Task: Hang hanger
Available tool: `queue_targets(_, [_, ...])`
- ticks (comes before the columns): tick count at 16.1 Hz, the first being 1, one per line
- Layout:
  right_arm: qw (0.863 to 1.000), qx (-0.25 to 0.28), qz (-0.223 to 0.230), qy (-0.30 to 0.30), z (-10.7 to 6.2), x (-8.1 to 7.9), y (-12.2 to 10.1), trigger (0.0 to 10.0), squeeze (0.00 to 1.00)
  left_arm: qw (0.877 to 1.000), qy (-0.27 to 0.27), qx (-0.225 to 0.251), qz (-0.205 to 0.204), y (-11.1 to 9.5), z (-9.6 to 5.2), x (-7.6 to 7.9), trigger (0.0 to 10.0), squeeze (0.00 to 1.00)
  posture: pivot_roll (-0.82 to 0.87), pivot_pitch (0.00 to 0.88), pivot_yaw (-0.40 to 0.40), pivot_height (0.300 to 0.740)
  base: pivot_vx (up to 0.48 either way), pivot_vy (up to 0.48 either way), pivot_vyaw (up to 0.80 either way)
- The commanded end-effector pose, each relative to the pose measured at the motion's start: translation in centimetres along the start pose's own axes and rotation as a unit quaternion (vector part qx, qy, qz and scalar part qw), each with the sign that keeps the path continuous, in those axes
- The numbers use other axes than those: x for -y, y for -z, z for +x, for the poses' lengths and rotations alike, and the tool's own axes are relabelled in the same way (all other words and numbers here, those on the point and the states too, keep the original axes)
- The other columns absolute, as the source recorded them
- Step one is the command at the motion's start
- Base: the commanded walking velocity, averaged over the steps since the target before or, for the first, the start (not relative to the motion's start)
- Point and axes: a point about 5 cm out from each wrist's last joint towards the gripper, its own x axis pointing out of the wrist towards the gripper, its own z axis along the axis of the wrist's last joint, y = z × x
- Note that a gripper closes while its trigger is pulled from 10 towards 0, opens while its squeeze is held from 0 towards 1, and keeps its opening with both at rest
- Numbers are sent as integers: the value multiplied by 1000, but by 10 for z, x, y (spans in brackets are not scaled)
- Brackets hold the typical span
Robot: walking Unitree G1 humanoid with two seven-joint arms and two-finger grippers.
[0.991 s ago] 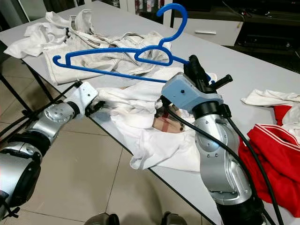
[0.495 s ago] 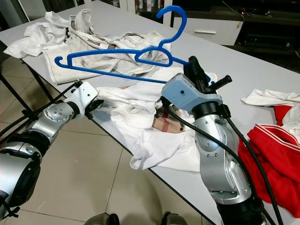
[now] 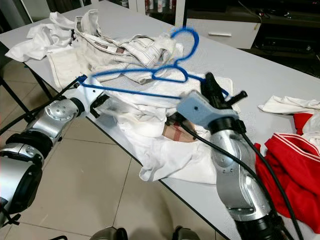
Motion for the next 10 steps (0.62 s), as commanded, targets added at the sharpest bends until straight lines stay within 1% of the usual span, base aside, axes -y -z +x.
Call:
queue_targets(1, [999,-10,-34,-4,0,-3,5,10000,0,1000,0,14,5,-8,0,-6,10000,0,-99,64,59,723,0,0,0])
queue_targets(2, [998,-16,-58,-15,-1,-8,9,10000,0,1000,4,19,6,-10,1,-5,10000,0,-98,62,58,723,0,0,0])
queue_targets(3, [997,-17,-73,-25,-2,-13,10,10000,0,1000,9,27,5,-13,2,-3,10000,0,-96,60,57,723,0,0,0])
queue_targets(5, [997,-21,-71,-31,-2,-17,12,10000,0,999,14,32,-6,-15,2,-2,10000,0,-91,54,56,723,0,0,0])
queue_targets(6, [997,-28,-66,-27,-1,-17,14,10000,0,999,20,29,-9,-12,2,-1,4863,0,-89,52,58,723,0,0,0])
queue_targets(7, [997,-30,-65,-26,0,-16,15,10000,0,999,24,29,-13,-11,2,0,1490,0,-88,51,58,723,0,0,0])
queue_targets(8, [997,-33,-69,-23,1,-15,16,10000,0,999,32,27,-22,-8,0,1,0,0,-85,50,61,723,0,0,0])
queue_targets(10, [997,-42,-66,-19,1,-14,19,10000,0,999,39,22,-26,-2,-2,3,0,0,-84,51,60,723,0,0,0])
